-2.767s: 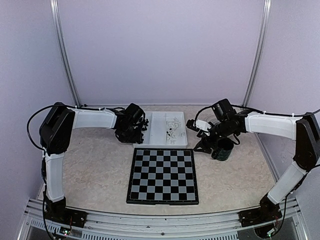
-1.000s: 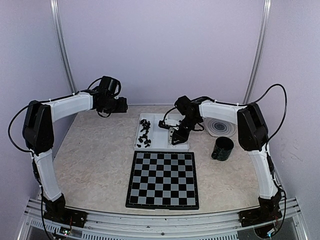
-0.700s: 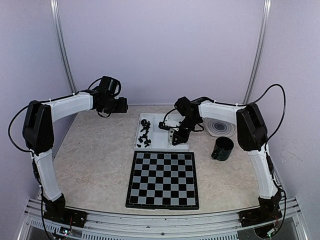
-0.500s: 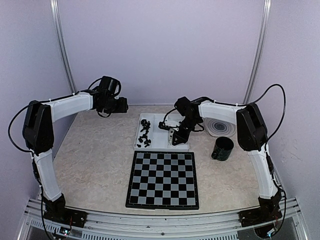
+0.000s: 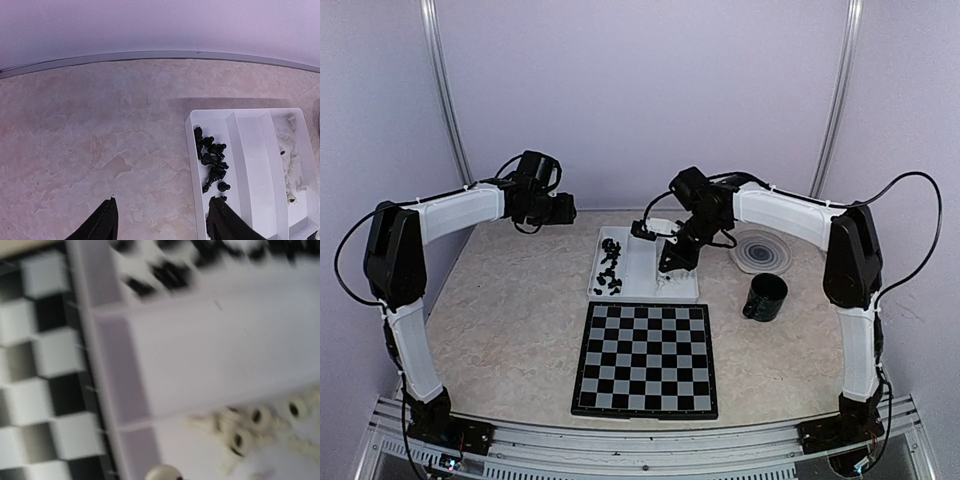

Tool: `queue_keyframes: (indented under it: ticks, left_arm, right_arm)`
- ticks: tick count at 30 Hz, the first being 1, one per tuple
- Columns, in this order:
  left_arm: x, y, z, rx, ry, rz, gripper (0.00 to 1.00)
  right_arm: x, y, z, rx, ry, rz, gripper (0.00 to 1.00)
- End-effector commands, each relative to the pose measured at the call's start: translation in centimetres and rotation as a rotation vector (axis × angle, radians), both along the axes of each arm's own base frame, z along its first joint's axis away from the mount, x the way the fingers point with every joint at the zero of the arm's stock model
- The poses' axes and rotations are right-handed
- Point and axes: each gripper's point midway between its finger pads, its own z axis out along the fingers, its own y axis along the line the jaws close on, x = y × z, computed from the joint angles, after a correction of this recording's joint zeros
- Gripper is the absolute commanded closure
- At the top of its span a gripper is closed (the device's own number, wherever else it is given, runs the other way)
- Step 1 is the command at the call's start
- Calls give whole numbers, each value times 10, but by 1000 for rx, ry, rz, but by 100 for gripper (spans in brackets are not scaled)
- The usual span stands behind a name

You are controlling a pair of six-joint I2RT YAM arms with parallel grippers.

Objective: Set up the chess pieces on the board
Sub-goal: Pick up the rook from the storage box, then place the rook at a1.

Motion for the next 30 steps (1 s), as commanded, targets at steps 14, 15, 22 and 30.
queue_keyframes:
  ticks: [14,15,22,30]
  left_arm:
    - [-4,5,49,-14,-98,1,38]
    - [-4,5,50,-14,-100,3,38]
    - [-7,11,62,-1,-126,19,38]
    - [-9,13,69,4,-142,28,38]
  right_arm:
    - [-209,126,-22,-27,14,552,100]
    - [-219,130,-27,-33,18,571,100]
    - [-261,148,-50,-60,25,664,100]
    - [-288,155,-71,-99,22,714,100]
